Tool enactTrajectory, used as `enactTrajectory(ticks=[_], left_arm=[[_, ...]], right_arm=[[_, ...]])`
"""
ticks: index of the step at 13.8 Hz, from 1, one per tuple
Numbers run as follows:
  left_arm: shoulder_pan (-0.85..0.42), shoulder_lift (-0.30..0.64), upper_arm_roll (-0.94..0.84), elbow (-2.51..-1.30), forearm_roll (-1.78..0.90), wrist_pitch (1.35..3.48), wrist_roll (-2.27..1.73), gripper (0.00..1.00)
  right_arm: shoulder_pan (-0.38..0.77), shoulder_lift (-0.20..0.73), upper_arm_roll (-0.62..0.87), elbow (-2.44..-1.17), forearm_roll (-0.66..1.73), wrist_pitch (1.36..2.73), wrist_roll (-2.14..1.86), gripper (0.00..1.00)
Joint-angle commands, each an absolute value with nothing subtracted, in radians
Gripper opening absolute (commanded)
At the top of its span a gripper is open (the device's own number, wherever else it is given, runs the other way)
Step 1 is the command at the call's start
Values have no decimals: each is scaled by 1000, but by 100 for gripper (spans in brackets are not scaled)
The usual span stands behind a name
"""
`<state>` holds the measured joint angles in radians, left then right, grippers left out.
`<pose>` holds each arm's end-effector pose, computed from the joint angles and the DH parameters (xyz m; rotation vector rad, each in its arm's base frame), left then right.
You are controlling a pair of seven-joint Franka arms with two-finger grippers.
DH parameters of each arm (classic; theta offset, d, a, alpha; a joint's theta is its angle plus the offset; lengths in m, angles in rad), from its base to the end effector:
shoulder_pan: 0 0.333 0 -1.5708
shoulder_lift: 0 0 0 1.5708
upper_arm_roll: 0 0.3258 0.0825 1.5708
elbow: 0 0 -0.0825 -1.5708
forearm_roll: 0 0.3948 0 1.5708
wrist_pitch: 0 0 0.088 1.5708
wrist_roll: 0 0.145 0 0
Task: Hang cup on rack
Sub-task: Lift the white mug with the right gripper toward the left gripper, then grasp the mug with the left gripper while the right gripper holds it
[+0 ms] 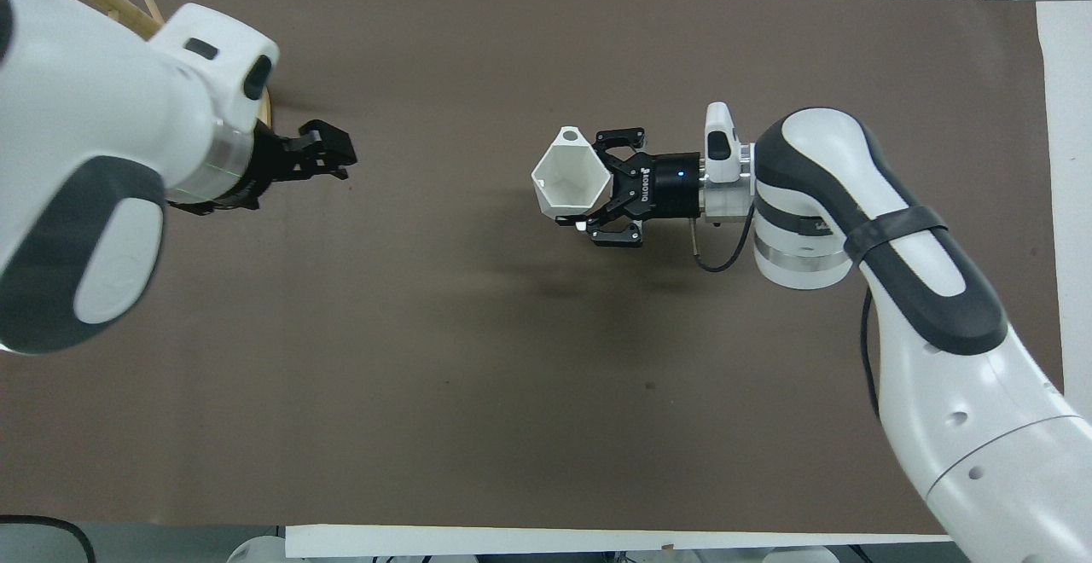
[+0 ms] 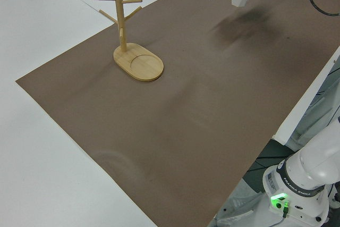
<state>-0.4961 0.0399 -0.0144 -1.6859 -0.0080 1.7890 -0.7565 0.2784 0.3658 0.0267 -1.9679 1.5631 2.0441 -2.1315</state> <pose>0.5189 -0.2916 0.5367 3.0729 0.3822 0.0712 0.5840 0.2764 0.2952 -1.5547 -1.2828 -0.9798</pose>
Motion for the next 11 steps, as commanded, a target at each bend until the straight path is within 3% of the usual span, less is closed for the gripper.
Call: enactTrajectory(ticks=[1,4,8,11], left_arm=[[-598,145,5,-1603,0,1810,-909,100],[-675,201,5,-1575,0,1810,-991,100],[-684,230,3,-1589,2,1838,-1000,99],[-683,227,2,-1623,0,1847,-1000,97]], right_arm=[[351,359,21,-1980,1638,2115,-2109,28],[429,362,21,-1977,1732,2198,-2117,28],[497,356,21,-1951,1755,2313,-2106,28],[500,356,26,-1950,1759,2322,-2108,28]])
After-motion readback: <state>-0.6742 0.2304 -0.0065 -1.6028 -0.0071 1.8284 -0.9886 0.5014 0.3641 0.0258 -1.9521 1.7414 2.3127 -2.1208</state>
